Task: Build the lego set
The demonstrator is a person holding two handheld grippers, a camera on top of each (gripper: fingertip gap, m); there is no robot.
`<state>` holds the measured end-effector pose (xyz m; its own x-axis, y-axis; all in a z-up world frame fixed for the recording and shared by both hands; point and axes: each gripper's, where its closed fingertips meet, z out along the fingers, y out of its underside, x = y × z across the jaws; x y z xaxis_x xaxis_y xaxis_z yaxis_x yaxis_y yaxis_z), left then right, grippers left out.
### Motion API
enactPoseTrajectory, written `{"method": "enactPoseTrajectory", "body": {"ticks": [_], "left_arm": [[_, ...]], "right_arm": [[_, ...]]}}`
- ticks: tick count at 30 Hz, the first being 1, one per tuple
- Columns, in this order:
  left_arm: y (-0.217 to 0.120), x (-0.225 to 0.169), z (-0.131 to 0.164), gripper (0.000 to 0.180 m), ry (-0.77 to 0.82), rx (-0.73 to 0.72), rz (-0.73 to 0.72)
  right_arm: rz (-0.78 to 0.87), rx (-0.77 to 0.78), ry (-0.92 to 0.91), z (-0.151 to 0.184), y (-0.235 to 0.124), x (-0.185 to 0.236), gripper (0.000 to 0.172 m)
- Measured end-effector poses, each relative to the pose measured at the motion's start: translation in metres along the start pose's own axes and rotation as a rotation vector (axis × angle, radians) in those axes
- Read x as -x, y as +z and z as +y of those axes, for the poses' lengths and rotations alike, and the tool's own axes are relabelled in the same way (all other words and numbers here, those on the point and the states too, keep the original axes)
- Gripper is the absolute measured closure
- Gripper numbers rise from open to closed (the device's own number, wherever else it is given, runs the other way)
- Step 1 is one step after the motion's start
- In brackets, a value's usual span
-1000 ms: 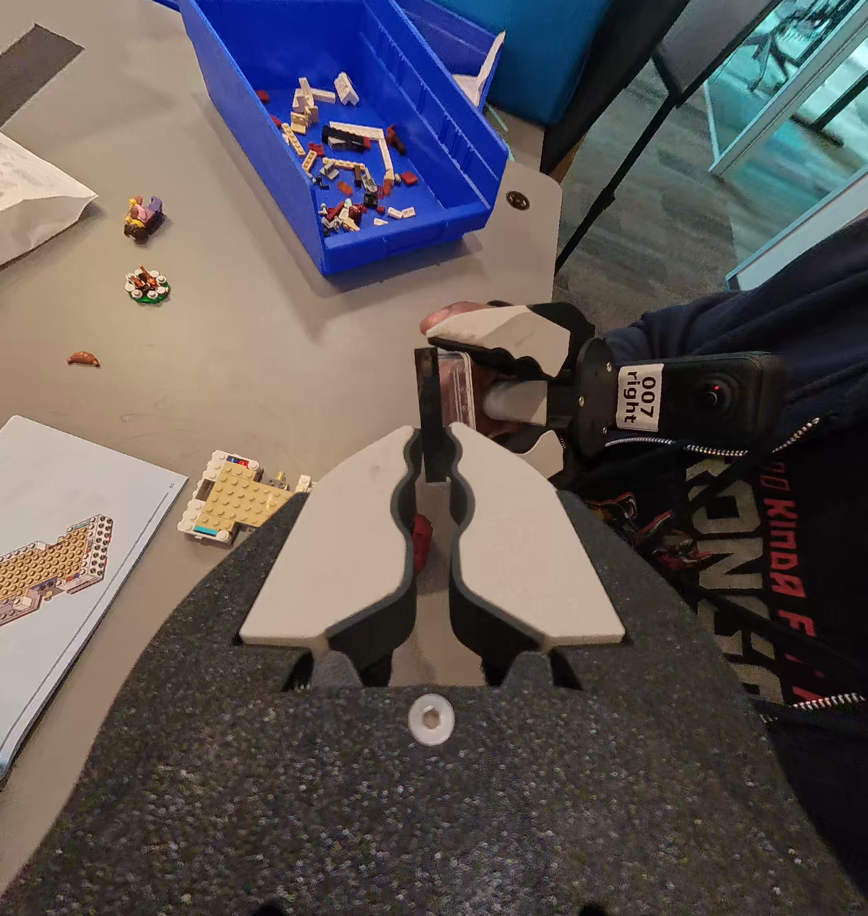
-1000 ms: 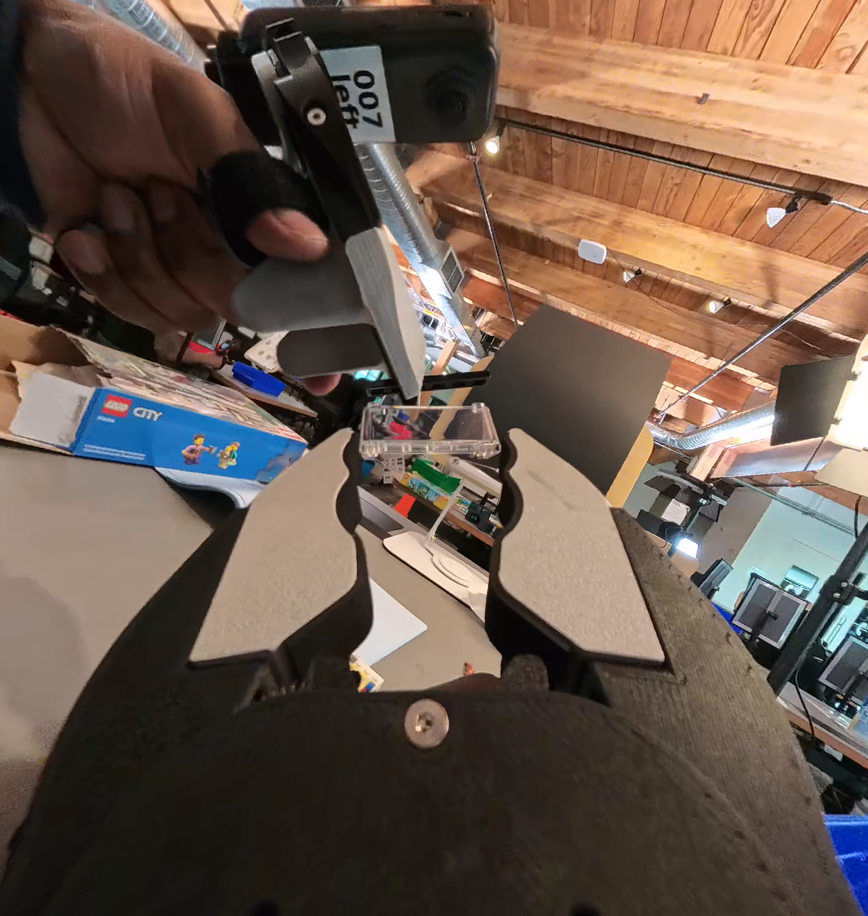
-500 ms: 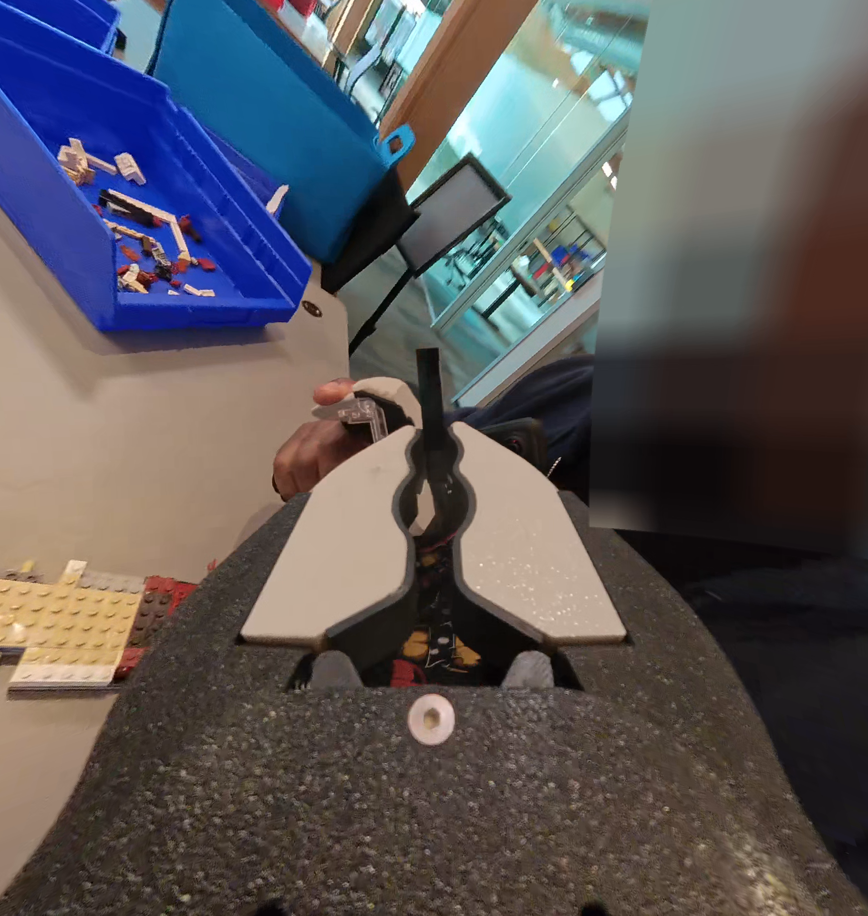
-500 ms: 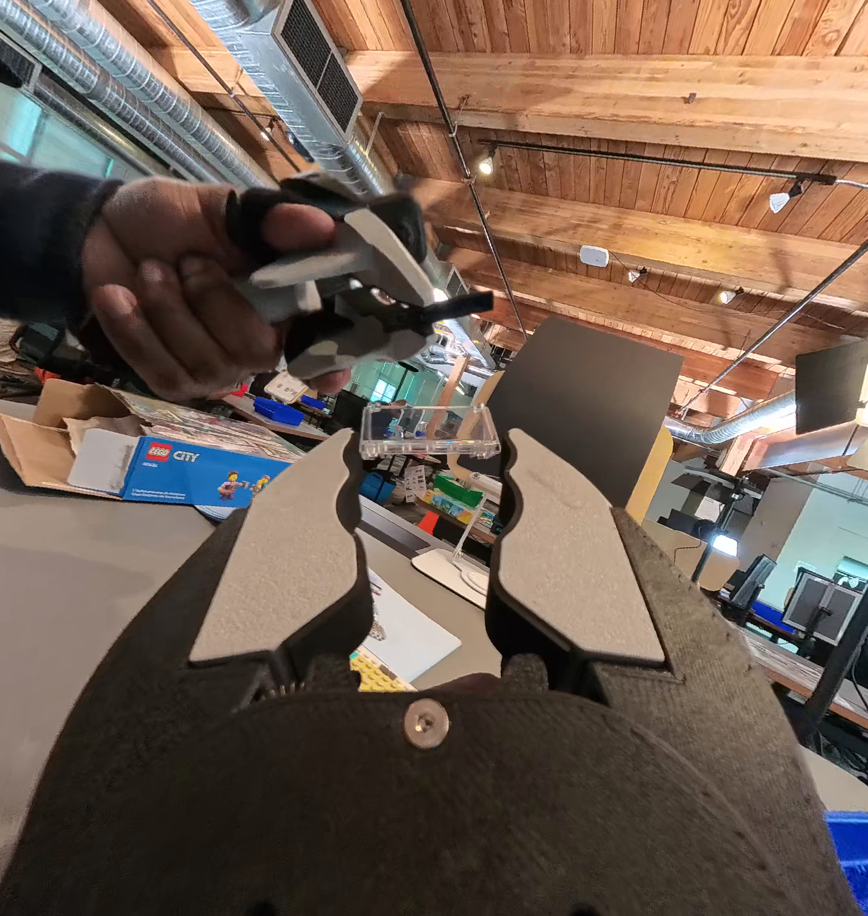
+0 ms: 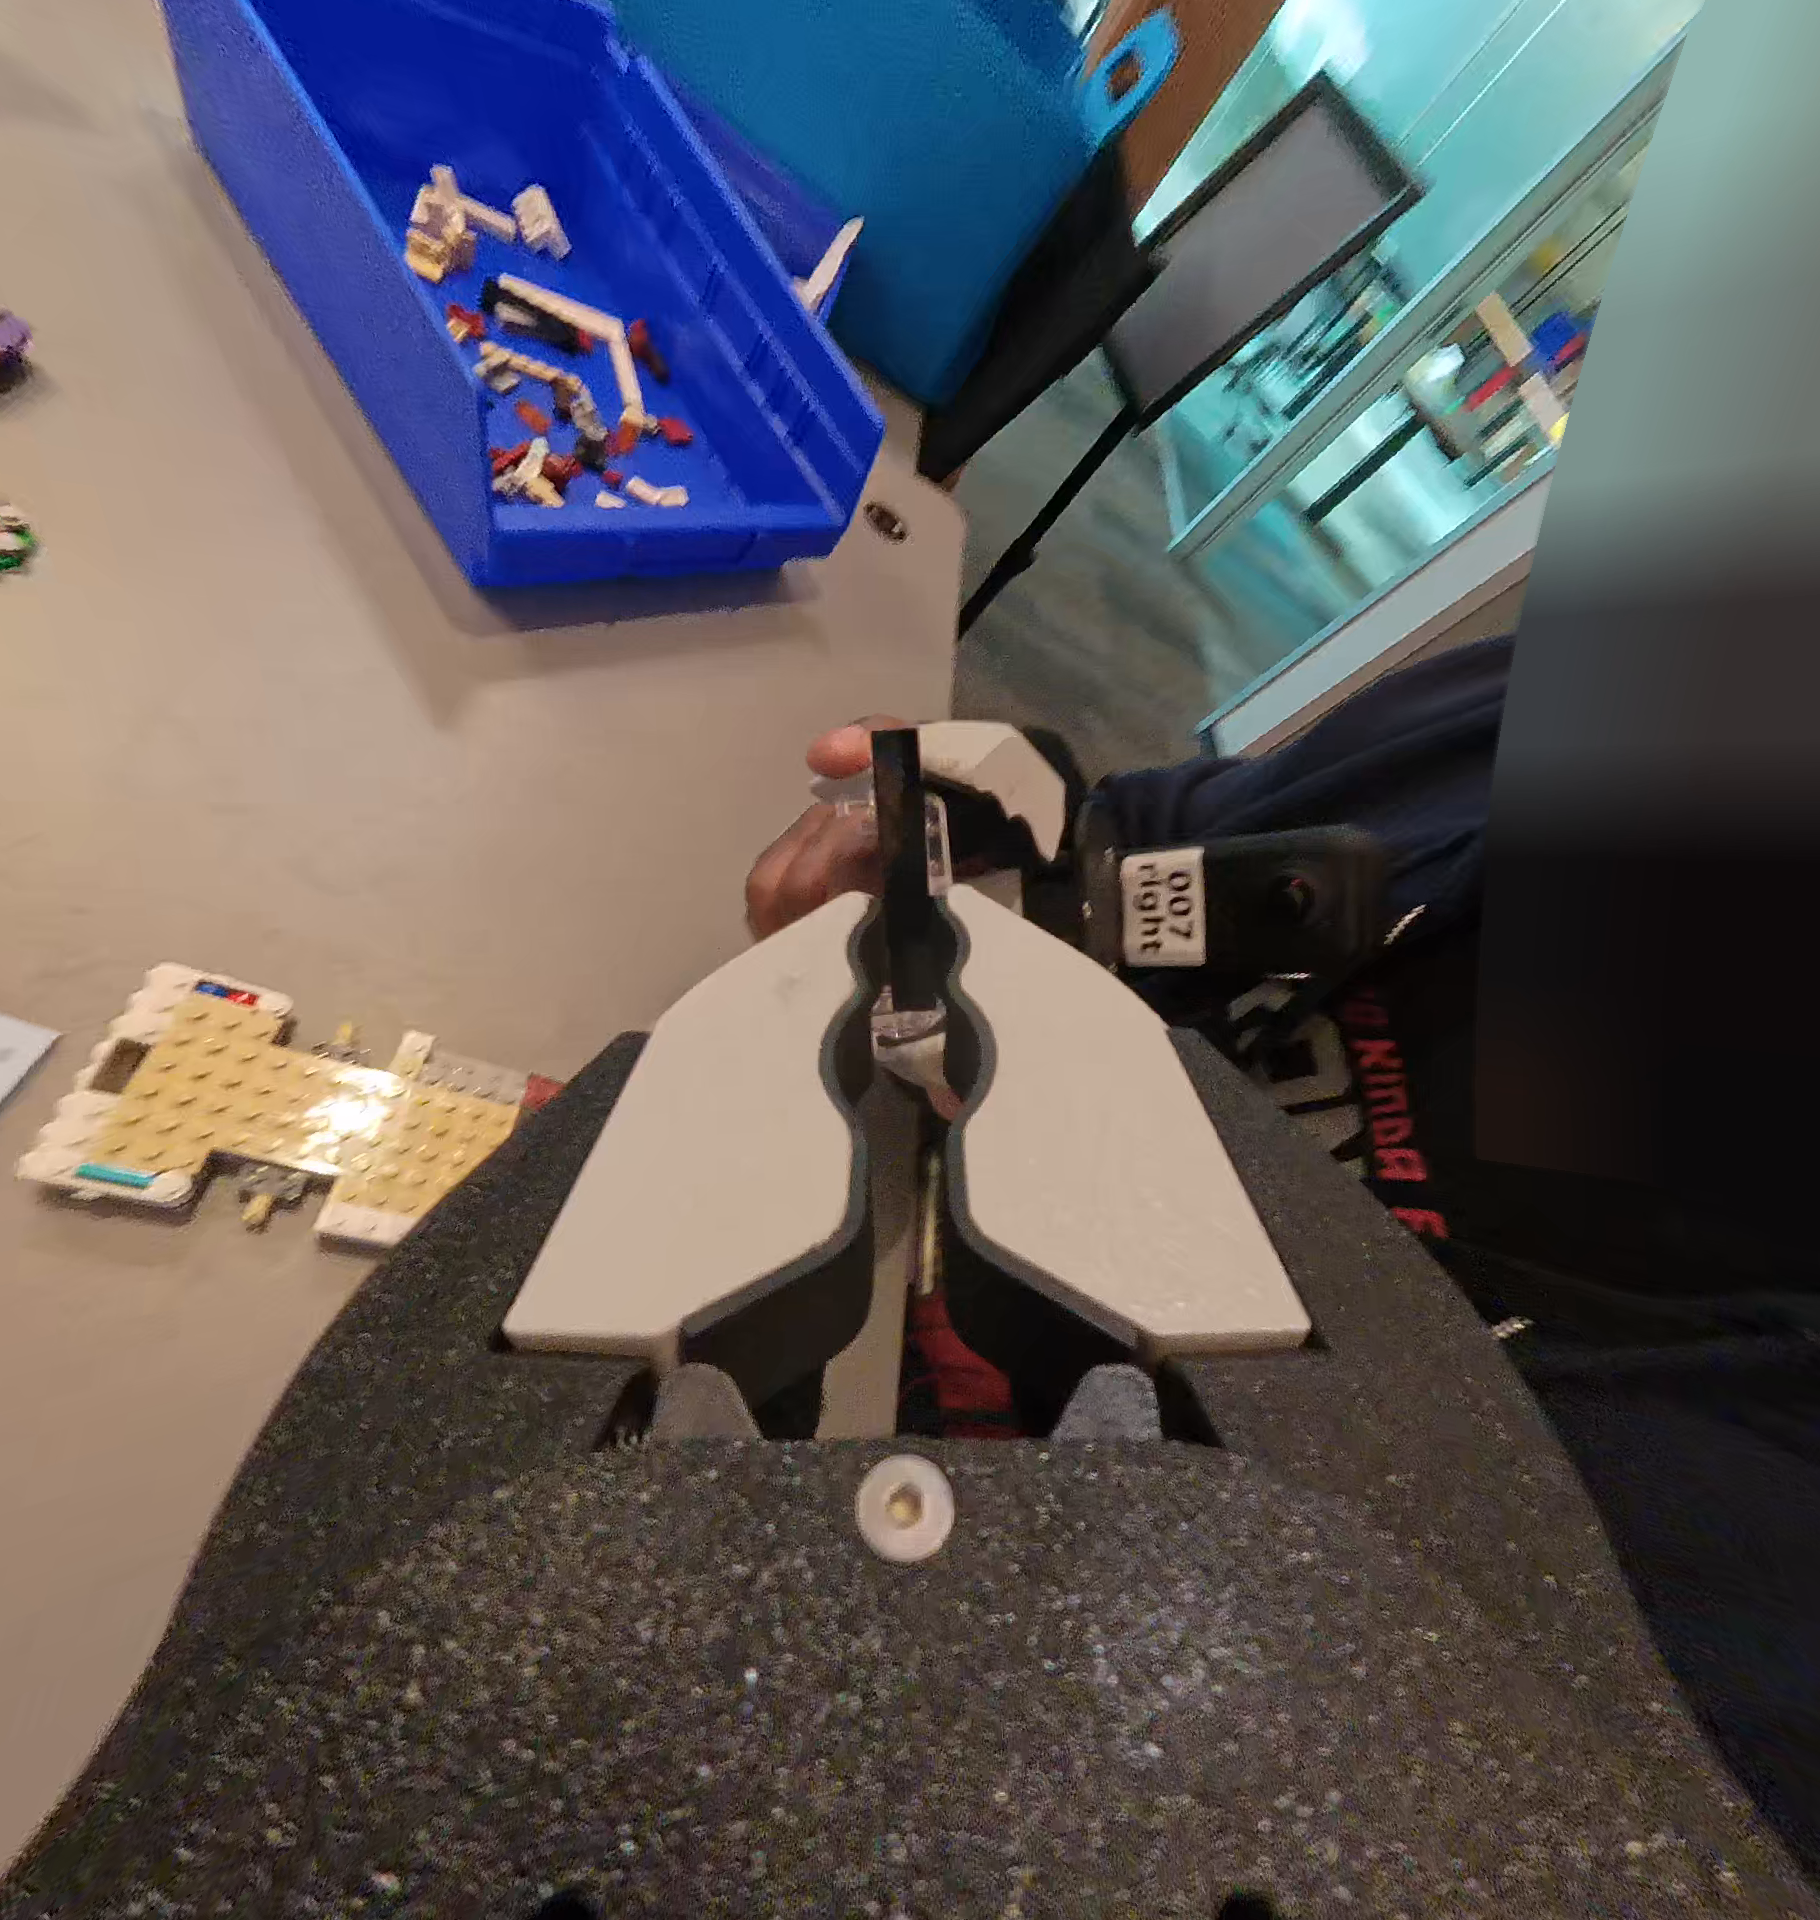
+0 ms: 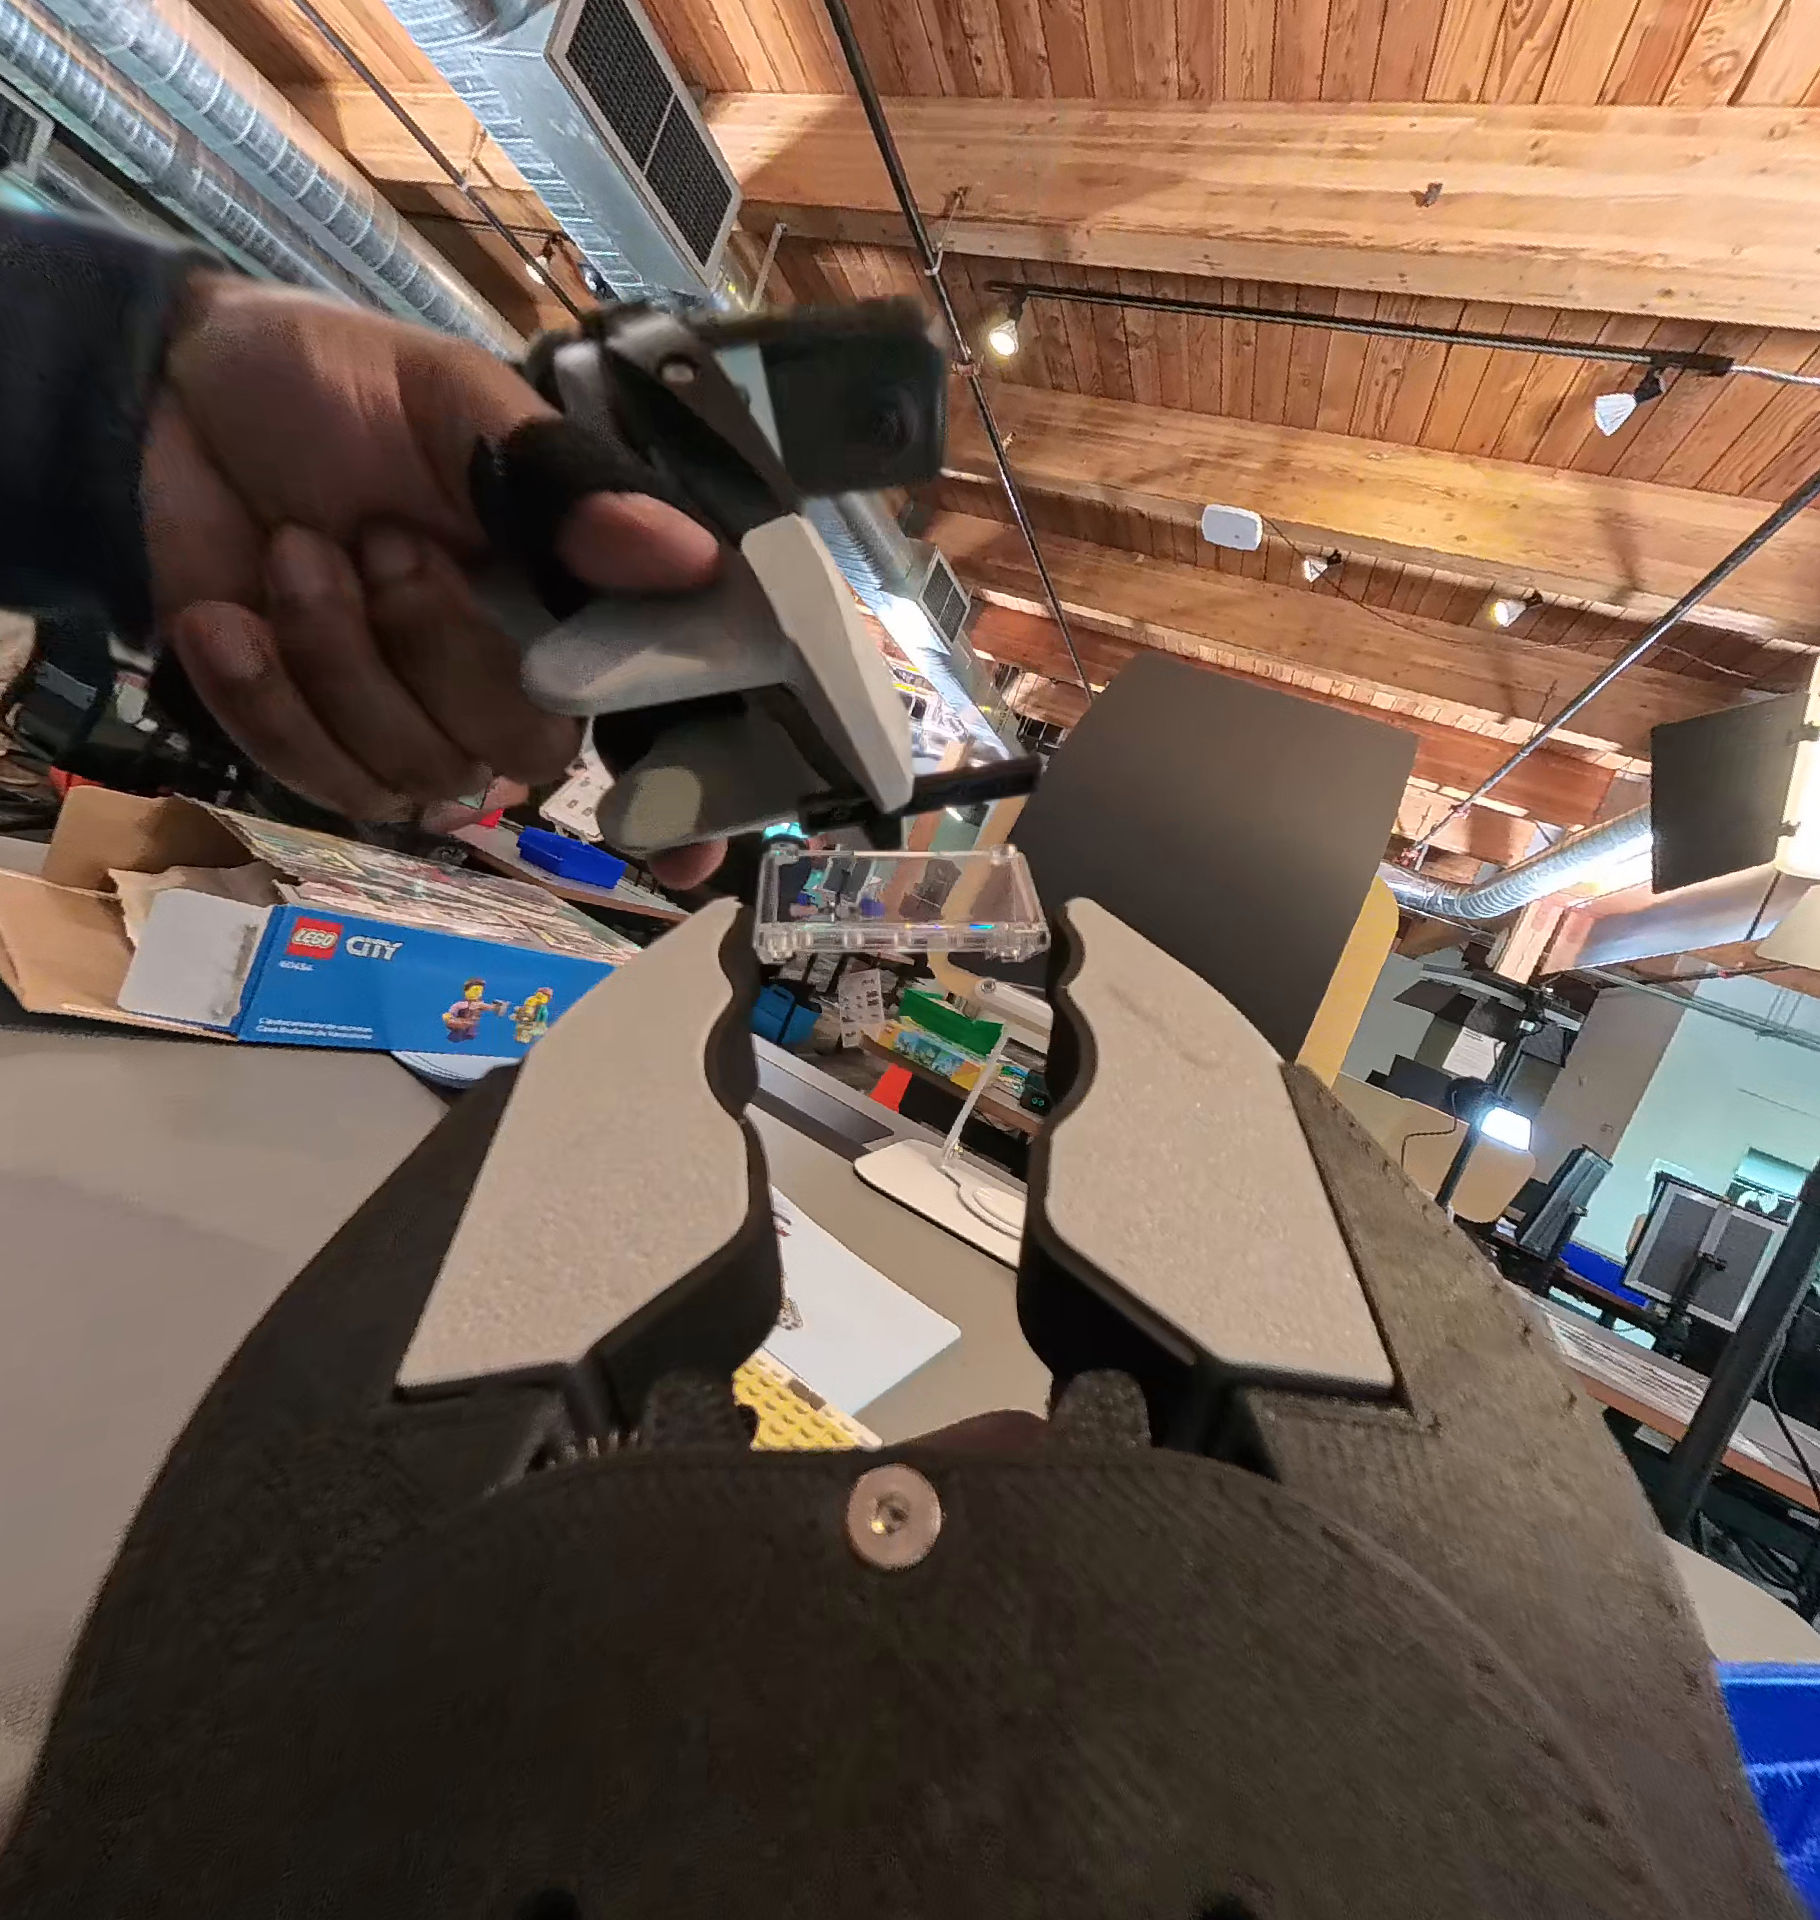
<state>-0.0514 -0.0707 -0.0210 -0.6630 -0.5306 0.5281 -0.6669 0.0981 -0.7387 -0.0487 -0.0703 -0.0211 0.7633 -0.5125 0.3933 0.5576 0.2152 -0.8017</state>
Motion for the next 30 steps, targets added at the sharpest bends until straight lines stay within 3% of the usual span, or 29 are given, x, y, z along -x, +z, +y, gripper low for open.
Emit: {"method": "enactPoseTrajectory", "body": {"ticks": [6, 11, 30], "left_arm": [[0.008, 0.003, 0.009, 0.172, 0.101, 0.151, -0.176], [0.008, 0.004, 0.010, 0.172, 0.121, 0.195, -0.208], [0.008, 0.001, 0.018, 0.172, 0.056, 0.230, -0.044]], "right_arm": [[0.014, -0.007, 0.001, 0.000, -0.001, -0.001, 0.118], [0.021, -0.021, -0.011, -0.001, -0.002, 0.000, 0.118], [0.000, -0.053, -0.038, -0.004, -0.005, 0.003, 0.119]]}}
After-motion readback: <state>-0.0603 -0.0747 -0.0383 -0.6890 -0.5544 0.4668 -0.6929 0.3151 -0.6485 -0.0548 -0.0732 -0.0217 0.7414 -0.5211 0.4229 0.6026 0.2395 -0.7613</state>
